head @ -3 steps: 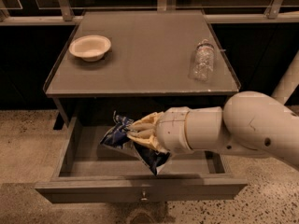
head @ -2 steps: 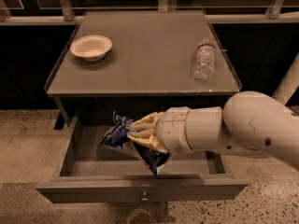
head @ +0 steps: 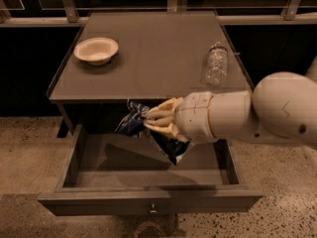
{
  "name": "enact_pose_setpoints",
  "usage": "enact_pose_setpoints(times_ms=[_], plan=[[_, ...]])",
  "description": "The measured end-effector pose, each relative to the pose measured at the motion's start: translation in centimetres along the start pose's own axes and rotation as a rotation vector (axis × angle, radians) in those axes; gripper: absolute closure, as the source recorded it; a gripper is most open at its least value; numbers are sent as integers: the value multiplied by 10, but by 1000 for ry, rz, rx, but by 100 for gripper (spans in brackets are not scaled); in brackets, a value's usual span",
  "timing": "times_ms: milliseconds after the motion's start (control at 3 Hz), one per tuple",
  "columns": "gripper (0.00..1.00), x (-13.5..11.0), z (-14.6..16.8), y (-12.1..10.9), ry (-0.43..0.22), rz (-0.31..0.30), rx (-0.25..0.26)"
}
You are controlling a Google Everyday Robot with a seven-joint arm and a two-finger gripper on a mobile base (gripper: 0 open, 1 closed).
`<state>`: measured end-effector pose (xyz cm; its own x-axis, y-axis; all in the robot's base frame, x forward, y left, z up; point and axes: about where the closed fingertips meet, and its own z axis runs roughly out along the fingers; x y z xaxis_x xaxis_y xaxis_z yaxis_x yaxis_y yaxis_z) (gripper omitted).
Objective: Pick blue chip bag from top drawer and place on counter
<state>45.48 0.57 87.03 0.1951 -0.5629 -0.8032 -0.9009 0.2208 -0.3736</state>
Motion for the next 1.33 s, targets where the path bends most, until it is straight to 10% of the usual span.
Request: enact_pose_setpoints(times_ms=[667,1333], plan=[[100,-43,-34,-111,27,-168,57],[100,-54,4,-192,35,-217,57]])
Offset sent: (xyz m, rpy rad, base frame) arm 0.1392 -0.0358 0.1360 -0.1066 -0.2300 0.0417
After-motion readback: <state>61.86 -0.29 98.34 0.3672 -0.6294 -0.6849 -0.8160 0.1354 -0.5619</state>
